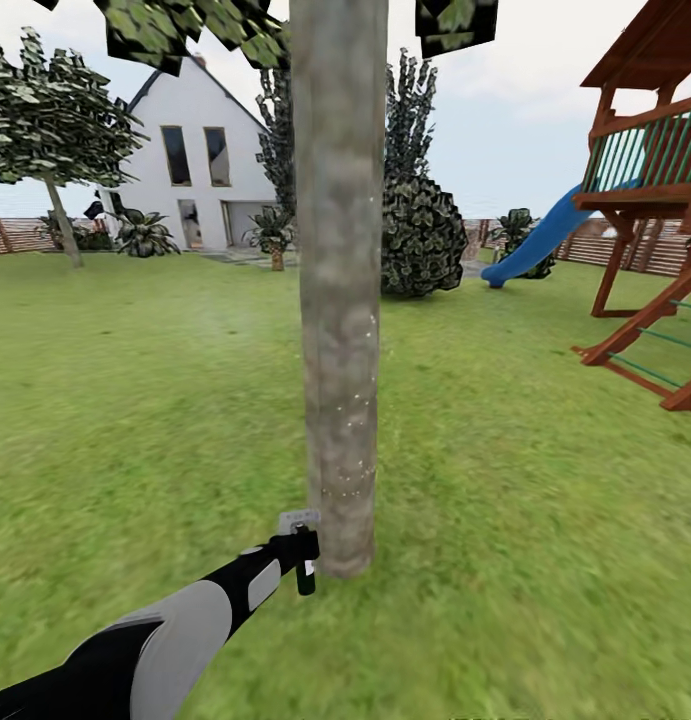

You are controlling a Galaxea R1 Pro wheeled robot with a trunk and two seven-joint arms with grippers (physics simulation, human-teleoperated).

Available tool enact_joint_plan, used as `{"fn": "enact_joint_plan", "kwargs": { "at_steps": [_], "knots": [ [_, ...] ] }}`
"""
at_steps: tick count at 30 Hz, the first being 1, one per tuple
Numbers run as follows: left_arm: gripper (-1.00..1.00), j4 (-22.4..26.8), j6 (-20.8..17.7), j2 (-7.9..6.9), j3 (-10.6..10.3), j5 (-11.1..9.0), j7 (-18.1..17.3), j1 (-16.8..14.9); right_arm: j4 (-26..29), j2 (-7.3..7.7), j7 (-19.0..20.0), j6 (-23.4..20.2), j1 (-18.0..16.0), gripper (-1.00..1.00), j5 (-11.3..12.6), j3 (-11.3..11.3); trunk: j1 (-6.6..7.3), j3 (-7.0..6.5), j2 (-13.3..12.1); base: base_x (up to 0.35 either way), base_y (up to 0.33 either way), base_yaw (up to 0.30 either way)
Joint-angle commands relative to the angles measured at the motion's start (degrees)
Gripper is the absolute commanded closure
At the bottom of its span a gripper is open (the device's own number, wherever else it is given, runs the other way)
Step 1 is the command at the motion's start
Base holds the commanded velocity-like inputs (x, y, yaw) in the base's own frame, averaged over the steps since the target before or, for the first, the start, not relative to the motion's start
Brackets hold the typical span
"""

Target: In the garden, pick up the pesticide atomizer on the floor and spray pesticide onto both trees until each tree trunk is fully covered.

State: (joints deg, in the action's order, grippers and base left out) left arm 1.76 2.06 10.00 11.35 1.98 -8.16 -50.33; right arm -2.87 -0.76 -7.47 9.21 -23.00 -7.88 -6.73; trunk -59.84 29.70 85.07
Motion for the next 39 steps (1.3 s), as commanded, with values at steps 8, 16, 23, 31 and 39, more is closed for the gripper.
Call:
{"fn": "enact_joint_plan", "kwargs": {
  "at_steps": [8,16,23,31,39],
  "knots": [
    [1.00,-0.01,0.31,0.00,0.14,0.30,-0.11,-0.03,-0.29,-0.03,-0.44,0.35,-0.12,-1.00,-0.38,-0.35,0.01,0.06,0.03,-0.096,0.095,-0.224],
    [1.00,7.50,-9.19,0.00,-0.45,0.01,-0.29,-0.03,-0.27,0.30,-0.70,0.56,-0.12,-1.00,-0.38,-0.25,0.01,0.06,0.03,-0.021,-0.002,-0.016],
    [1.00,42.22,-40.37,0.00,-4.78,-0.26,-0.16,-0.03,-0.26,0.41,-0.76,0.55,-0.12,-1.00,-0.46,-0.30,0.01,0.06,0.03,0.000,0.000,0.000],
    [1.00,59.97,-57.88,0.00,-5.63,-0.38,-0.01,-3.44,-0.29,0.41,-0.72,0.55,-0.12,-1.00,-0.47,-0.30,0.01,0.06,0.03,0.000,0.000,0.000],
    [1.00,50.05,-58.49,0.00,-5.64,-0.26,-0.01,-21.82,-0.28,0.41,-0.71,0.55,0.18,-1.00,-0.60,-0.30,0.01,0.06,0.03,0.000,0.000,0.000]
  ]
}}
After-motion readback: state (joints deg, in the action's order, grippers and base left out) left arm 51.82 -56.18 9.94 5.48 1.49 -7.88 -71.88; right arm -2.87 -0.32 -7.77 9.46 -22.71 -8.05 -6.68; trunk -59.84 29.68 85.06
